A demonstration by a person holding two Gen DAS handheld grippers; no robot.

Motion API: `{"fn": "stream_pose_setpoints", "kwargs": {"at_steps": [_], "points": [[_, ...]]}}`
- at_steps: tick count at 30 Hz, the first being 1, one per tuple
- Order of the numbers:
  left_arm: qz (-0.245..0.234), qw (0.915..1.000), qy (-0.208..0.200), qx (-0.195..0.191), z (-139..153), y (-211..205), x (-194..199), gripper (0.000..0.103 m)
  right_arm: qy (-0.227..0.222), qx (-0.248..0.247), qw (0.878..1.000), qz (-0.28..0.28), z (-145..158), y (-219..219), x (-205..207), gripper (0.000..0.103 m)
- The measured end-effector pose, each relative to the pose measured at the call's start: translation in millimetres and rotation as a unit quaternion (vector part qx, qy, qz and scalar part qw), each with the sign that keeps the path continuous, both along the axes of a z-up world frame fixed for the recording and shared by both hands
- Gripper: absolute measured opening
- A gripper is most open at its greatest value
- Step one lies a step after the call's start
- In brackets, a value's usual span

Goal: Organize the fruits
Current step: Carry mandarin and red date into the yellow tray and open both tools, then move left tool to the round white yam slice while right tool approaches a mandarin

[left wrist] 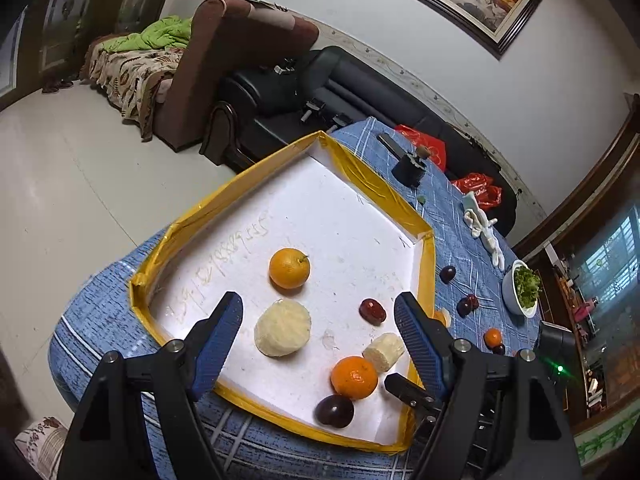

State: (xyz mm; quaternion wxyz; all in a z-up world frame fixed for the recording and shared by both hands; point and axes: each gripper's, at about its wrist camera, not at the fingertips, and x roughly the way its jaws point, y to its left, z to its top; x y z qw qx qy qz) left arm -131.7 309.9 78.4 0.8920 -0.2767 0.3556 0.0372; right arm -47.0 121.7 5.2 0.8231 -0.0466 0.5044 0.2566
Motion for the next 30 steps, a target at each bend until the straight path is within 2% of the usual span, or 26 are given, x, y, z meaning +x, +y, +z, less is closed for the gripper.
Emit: {"fn": "stream_pose_setpoints", "kwargs": {"at_steps": [4,7,11,14,19,23,26,30], "points": [[-0.012,0.9999,0.001,0.006,3.3,-7.4,2.0,0.078,0.009,0.028,1.0,0.008,4.3,-8.9,0.2,0.057],[-0.018,0.9998,-0.003,0.013,7.8,-10.2,0.3,0.078,-0.007,0.073,0.997,-0.011,20.7,-42.9,3.5,0.058],[-0.019,0.9997,-0.002,0.017,8.1,-14.2,2.7,0.079,-0.037,0.086,0.991,-0.094,33.5,-124.9,17.0,0.06],[-0.032,0.9993,0.004,0.02,5.1,-25.6,8.3,0.079,-0.033,0.08,0.983,-0.16,29.2,-185.8,23.8,0.061],[-0.066,0.9972,0.012,0.034,1.9,-59.2,21.1,0.079,-0.034,0.066,0.97,-0.233,23.9,-261.7,31.7,0.06],[-0.097,0.9938,0.021,0.05,-0.9,-89.1,28.9,0.079,-0.037,0.061,0.967,-0.243,21.9,-278.3,40.4,0.06],[-0.127,0.989,0.024,0.072,-0.4,-113.9,33.5,0.079,-0.047,0.055,0.973,-0.217,18.7,-267.9,49.2,0.06],[-0.162,0.9806,0.021,0.108,2.5,-140.8,35.7,0.079,-0.087,0.014,0.979,-0.182,14.4,-239.3,65.6,0.06]]}}
